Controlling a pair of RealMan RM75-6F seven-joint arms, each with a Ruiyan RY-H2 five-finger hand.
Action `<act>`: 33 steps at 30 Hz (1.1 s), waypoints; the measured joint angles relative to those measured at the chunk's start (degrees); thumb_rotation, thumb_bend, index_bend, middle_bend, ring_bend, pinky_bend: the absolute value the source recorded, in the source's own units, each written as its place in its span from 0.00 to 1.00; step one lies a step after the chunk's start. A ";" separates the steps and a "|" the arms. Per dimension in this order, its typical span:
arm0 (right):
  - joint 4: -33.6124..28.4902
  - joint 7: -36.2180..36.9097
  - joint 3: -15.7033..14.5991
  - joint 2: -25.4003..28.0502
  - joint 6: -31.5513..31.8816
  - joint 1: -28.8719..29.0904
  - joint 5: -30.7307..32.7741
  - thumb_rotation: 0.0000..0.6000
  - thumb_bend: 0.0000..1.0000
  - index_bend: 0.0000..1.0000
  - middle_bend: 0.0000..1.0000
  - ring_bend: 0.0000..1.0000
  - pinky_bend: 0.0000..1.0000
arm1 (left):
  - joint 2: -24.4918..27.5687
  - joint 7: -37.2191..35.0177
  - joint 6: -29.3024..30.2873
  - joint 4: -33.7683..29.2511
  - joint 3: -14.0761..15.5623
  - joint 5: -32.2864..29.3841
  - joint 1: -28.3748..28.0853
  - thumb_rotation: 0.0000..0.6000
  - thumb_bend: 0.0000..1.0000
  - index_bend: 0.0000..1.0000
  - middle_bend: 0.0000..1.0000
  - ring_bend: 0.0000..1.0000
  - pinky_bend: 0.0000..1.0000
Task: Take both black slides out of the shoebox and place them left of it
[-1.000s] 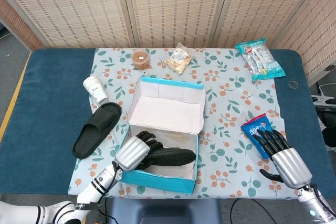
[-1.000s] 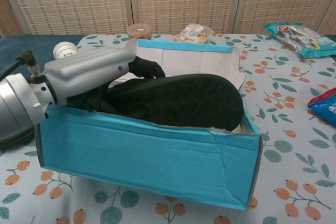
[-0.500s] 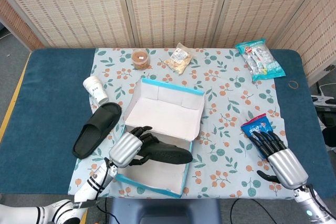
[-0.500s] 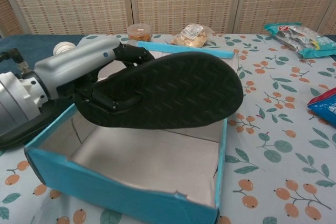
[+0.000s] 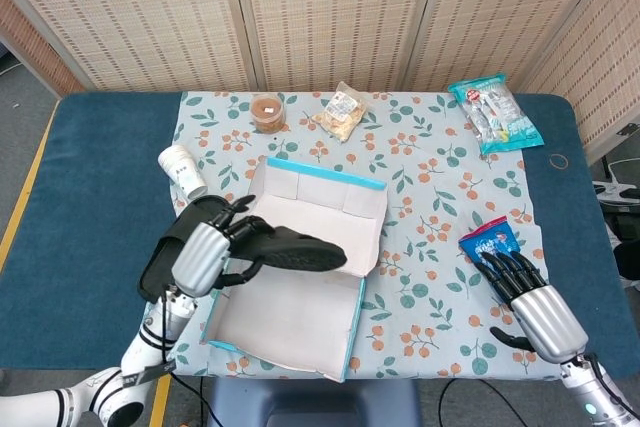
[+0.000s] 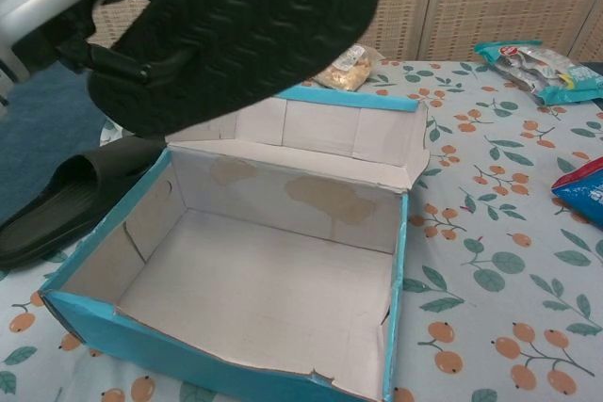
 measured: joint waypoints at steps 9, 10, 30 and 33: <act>0.01 1.29 -0.86 0.94 3.15 -1.34 -2.87 1.00 0.06 0.00 0.00 0.00 0.01 | 1.54 3.91 6.08 19.31 -1.92 -5.48 6.46 1.00 0.46 0.34 0.16 0.09 0.23; 0.02 1.44 -0.96 1.02 3.21 -1.38 -3.08 1.00 0.06 0.00 0.00 0.00 0.01 | 1.35 3.68 6.22 21.33 -2.12 -6.33 6.94 1.00 0.46 0.34 0.16 0.09 0.23; -0.56 -0.28 -1.96 0.84 1.22 -1.16 -5.12 1.00 0.06 0.00 0.00 0.00 0.01 | -14.18 2.37 -7.38 61.72 -5.37 -15.53 1.82 1.00 0.46 0.26 0.08 0.02 0.18; -0.86 -1.98 -1.88 0.48 0.80 -1.24 -4.88 1.00 0.06 0.00 0.00 0.00 0.01 | -17.14 -0.17 -10.06 63.92 -5.30 -15.57 -0.04 1.00 0.46 0.24 0.07 0.01 0.18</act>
